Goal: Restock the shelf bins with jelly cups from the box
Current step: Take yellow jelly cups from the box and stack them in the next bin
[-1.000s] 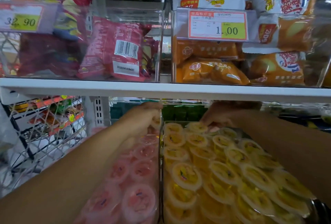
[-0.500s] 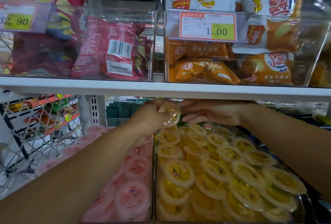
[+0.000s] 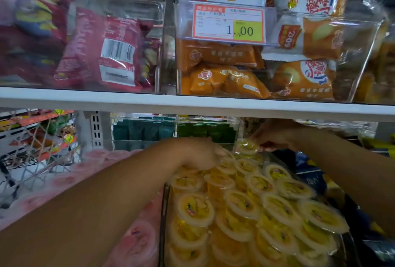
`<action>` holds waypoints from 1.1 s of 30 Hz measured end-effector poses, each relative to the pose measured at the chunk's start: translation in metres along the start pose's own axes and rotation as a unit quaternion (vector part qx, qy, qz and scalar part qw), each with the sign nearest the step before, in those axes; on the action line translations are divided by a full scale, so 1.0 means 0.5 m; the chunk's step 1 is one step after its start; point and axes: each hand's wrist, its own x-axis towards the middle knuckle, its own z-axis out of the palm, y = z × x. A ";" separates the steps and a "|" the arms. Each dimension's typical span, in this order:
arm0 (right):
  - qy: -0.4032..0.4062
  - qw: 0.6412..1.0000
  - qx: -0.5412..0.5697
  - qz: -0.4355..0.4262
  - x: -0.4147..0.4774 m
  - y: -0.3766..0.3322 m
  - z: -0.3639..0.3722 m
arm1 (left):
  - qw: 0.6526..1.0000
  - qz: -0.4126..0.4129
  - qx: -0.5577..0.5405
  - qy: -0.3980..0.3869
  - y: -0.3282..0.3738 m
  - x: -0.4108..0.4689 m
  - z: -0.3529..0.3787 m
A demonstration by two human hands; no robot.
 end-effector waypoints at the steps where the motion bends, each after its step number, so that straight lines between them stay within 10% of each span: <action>1: 0.004 1.000 -0.009 0.004 0.003 0.003 0.002 | 1.000 -0.006 0.021 -0.006 -0.005 0.005 0.001; 20: 0.048 0.956 -0.263 -0.119 -0.112 -0.021 0.004 | 0.995 0.016 -0.020 0.099 -0.002 -0.089 -0.001; 28: 0.093 0.950 -0.106 -0.280 -0.395 0.008 0.064 | 0.933 0.100 -0.082 0.334 0.057 -0.363 0.112; 33: -0.098 0.954 -0.013 -0.284 -0.551 0.102 0.198 | 0.953 0.100 -0.137 0.251 0.077 -0.502 0.318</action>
